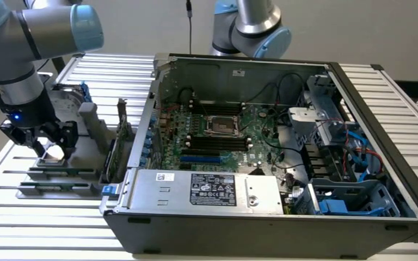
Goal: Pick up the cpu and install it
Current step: 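Pick up the cpu and move it towards the insertion slot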
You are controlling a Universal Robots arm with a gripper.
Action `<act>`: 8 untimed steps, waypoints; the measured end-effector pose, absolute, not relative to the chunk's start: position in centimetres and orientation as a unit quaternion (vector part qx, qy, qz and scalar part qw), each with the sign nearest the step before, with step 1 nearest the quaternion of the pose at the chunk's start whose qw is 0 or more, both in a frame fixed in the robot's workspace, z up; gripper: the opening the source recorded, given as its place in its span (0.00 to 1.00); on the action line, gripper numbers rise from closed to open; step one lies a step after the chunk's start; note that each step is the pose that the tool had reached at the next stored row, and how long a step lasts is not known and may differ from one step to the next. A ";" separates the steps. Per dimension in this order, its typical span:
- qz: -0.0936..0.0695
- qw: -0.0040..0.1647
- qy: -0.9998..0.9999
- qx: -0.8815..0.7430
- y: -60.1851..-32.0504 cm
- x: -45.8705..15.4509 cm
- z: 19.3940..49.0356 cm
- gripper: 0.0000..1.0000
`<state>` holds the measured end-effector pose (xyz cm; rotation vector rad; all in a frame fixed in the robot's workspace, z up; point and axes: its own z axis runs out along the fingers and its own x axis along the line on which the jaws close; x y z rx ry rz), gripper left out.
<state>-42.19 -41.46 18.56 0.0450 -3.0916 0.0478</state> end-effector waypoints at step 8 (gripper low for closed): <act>0.015 0.024 -1.000 0.010 -41.3 -42.2 18.4 0.65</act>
